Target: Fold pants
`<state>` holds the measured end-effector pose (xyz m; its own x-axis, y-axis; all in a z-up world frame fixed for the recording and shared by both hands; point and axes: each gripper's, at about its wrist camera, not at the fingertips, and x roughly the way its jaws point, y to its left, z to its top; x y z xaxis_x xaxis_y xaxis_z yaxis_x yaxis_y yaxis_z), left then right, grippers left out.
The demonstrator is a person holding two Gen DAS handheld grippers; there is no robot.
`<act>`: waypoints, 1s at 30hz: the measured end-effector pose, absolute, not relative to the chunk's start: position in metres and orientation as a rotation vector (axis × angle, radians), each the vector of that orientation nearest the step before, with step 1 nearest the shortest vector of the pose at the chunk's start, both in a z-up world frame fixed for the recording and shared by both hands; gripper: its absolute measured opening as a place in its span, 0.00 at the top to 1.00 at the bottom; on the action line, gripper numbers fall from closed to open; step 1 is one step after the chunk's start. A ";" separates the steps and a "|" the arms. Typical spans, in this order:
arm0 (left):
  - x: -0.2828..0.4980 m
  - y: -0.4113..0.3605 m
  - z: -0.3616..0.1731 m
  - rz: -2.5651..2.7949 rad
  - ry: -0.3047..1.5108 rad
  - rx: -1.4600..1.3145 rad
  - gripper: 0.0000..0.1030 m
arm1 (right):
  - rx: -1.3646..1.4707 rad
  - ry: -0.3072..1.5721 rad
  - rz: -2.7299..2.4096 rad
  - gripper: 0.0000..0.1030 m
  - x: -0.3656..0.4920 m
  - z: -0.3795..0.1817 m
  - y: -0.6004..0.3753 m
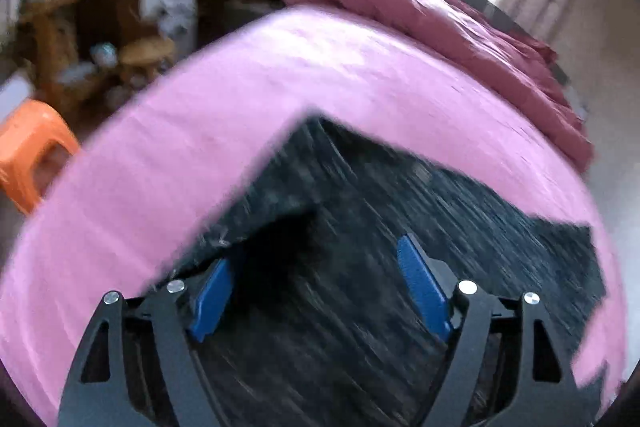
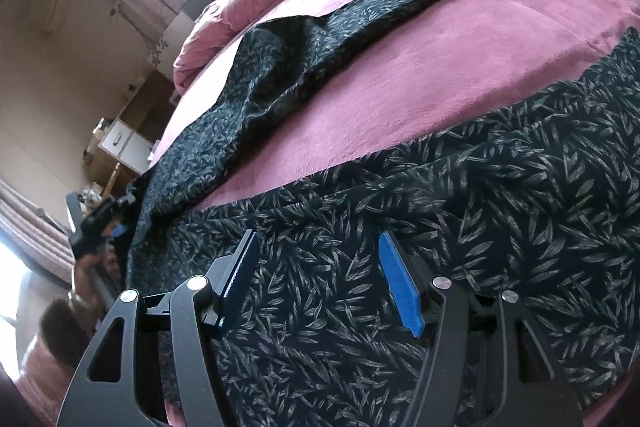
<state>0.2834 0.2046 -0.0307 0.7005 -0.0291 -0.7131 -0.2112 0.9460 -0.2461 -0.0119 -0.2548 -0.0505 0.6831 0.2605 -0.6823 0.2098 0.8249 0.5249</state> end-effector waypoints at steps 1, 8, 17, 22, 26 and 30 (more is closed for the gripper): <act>0.287 0.217 -0.029 0.189 0.770 -0.311 0.24 | 0.609 0.836 0.029 0.41 -0.010 -0.051 -0.254; 0.271 0.284 -0.048 0.312 0.758 -0.575 0.23 | 0.634 0.781 0.005 0.41 0.015 -0.038 -0.279; 0.265 0.279 -0.073 0.214 0.724 -0.547 0.16 | 0.672 0.688 -0.199 0.41 0.123 -0.019 -0.387; 0.261 0.282 -0.079 0.191 0.693 -0.557 0.16 | 0.894 0.630 -0.343 0.46 0.156 -0.042 -0.460; 0.269 0.282 -0.079 0.188 0.709 -0.536 0.11 | 0.873 0.633 -0.380 0.83 0.172 -0.047 -0.476; 0.272 0.279 -0.078 0.192 0.723 -0.514 0.09 | 0.805 0.632 -0.406 0.95 0.160 -0.037 -0.480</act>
